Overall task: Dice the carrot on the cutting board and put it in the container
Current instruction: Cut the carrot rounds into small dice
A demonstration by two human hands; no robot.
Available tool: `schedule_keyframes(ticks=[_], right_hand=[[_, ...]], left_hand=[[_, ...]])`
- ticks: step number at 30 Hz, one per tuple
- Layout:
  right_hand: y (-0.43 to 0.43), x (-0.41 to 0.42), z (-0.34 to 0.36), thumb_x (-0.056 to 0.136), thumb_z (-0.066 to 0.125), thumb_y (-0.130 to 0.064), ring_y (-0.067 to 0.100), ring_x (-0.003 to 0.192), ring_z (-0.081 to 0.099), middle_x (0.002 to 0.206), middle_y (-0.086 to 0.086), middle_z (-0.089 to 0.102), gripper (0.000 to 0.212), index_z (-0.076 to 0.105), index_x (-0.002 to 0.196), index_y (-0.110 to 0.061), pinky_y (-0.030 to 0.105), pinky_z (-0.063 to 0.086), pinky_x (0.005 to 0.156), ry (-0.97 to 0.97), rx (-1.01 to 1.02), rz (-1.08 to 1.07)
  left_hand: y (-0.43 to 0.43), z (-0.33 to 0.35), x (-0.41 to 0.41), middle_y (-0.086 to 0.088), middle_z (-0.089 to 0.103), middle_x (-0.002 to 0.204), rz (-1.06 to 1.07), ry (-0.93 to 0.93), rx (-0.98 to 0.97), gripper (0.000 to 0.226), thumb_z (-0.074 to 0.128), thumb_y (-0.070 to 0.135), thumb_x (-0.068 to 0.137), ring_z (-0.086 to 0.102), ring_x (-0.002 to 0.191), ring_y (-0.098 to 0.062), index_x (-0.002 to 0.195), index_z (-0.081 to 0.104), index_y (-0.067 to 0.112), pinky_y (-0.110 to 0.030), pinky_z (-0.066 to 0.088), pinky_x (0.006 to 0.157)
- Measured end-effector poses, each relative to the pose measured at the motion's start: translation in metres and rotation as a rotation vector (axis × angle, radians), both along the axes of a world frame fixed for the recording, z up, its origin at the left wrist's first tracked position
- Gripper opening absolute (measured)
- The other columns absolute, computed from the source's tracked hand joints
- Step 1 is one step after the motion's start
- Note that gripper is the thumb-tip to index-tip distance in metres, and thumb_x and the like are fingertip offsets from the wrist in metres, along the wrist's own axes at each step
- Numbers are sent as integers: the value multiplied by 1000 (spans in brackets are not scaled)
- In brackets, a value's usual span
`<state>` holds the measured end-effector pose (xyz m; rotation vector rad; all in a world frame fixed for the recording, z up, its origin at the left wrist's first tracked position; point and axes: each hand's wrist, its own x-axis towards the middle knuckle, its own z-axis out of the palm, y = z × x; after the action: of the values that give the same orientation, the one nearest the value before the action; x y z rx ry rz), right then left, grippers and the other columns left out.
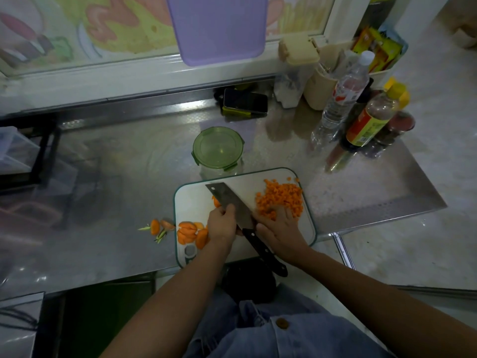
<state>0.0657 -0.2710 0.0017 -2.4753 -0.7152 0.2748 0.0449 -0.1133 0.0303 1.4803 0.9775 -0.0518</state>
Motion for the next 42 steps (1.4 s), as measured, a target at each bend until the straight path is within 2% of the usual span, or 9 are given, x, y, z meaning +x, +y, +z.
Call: schedule_keyframes(ticks=[6, 10, 16, 19, 23, 28, 31, 36, 42], right_hand=[[-4, 3, 0, 94, 30, -49, 29, 91, 43, 98, 12, 47, 51, 65, 117, -19, 40, 38, 79, -40, 88, -78], [-6, -1, 2, 93, 35, -41, 30, 83, 48, 84, 12, 51, 47, 69, 79, -12, 40, 42, 70, -154, 100, -153], [-11, -6, 11, 90, 40, -56, 26, 91, 54, 98, 7, 59, 52, 62, 120, -20, 40, 45, 76, 8, 44, 24], [-13, -4, 10, 86, 59, -33, 27, 97, 63, 111, 7, 66, 50, 50, 133, -19, 38, 51, 76, 122, 10, 23], [-18, 3, 16, 82, 54, -32, 25, 74, 60, 86, 9, 66, 36, 61, 111, -12, 36, 44, 63, 178, 203, -177], [-37, 10, 18, 92, 53, -40, 17, 58, 52, 63, -3, 51, 20, 57, 89, -20, 39, 46, 60, 389, 398, -409], [-47, 3, 12, 95, 54, -33, 15, 52, 48, 60, 0, 50, 18, 56, 83, -21, 36, 43, 57, 395, 345, -356], [-52, -18, -4, 94, 53, -35, 25, 49, 53, 63, 14, 54, 30, 56, 87, -6, 43, 48, 51, 348, 199, -216], [-48, -8, -7, 96, 51, -34, 28, 56, 54, 64, 13, 53, 27, 54, 87, -8, 46, 49, 53, 285, 189, -301]], left_hand=[[-2, -1, 0, -9, 51, 52, -29, 13, 179, 41, 50, 22, 94, 52, 54, -29, 54, 48, 13, -42, 49, 59], [-6, 0, 3, -19, 65, 67, -83, 33, 264, 39, 50, 24, 93, 63, 67, -36, 58, 57, 10, -40, 51, 63], [-18, 5, 6, -14, 63, 69, -116, 53, 312, 32, 52, 24, 94, 63, 73, -34, 70, 60, 4, -36, 48, 65], [-24, 3, 7, -15, 68, 69, -101, -6, 230, 35, 50, 26, 96, 66, 60, -31, 71, 61, 4, -41, 57, 62], [-30, 7, 5, -11, 70, 71, -68, -113, 83, 35, 43, 40, 99, 63, 53, -27, 76, 61, 20, -39, 57, 56], [-15, -12, -13, -12, 71, 98, -175, -1, 503, 23, 49, 23, 94, 65, 92, -33, 102, 69, 15, -36, 51, 78], [-11, -16, -26, -14, 67, 105, -155, 49, 618, 25, 53, 17, 91, 61, 99, -35, 114, 63, 13, -35, 44, 78], [-5, -29, -38, -12, 68, 95, -162, 35, 678, 19, 56, 15, 87, 61, 89, -33, 104, 64, 14, -36, 46, 75], [9, -31, -48, -14, 66, 96, -155, 69, 718, 17, 55, 15, 88, 60, 92, -34, 103, 63, 12, -39, 47, 76]])
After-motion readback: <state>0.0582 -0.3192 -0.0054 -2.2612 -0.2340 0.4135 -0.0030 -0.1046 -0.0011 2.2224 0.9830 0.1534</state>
